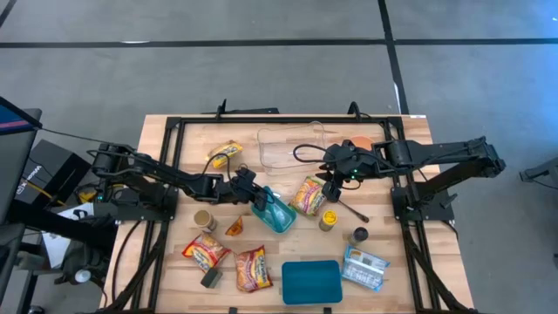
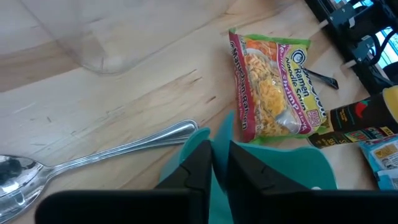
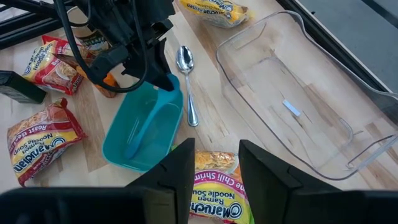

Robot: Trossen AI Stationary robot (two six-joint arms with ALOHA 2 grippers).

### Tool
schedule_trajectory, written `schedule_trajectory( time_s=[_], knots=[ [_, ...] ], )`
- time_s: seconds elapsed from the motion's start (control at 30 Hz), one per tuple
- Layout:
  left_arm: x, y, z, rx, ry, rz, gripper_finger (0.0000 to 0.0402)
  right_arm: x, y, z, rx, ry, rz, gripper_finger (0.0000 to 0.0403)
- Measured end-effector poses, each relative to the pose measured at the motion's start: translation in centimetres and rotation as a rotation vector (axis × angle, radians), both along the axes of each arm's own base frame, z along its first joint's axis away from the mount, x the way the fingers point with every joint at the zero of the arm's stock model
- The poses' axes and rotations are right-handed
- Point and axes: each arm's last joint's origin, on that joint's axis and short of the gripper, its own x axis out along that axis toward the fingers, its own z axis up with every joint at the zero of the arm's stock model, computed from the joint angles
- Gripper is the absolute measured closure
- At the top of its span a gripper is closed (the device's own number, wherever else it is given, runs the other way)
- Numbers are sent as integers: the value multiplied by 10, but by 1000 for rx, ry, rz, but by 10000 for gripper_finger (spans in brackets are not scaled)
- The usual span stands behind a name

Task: Pick & Place Food Item
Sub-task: Put the blue baby spoon into the green bin, then put the yellow seasoning bottle into the blue bin

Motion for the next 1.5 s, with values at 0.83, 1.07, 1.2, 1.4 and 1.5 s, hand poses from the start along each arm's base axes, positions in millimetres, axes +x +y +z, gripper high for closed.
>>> schedule_trajectory(
  time_s=[0.83,1.07,1.2,1.4,1.5],
  knots=[
    [-1,3,-2,41,38,-22,288,0,0,0,3,0,2,284],
    [-2,3,0,43,31,-24,288,0,0,0,3,0,2,284],
    [-5,5,6,47,34,-19,288,0,0,0,2,0,2,284],
    [-14,14,17,52,41,12,288,0,0,0,2,1,2,284],
    [-17,18,23,52,35,27,288,0,0,0,2,0,2,284]
  ],
)
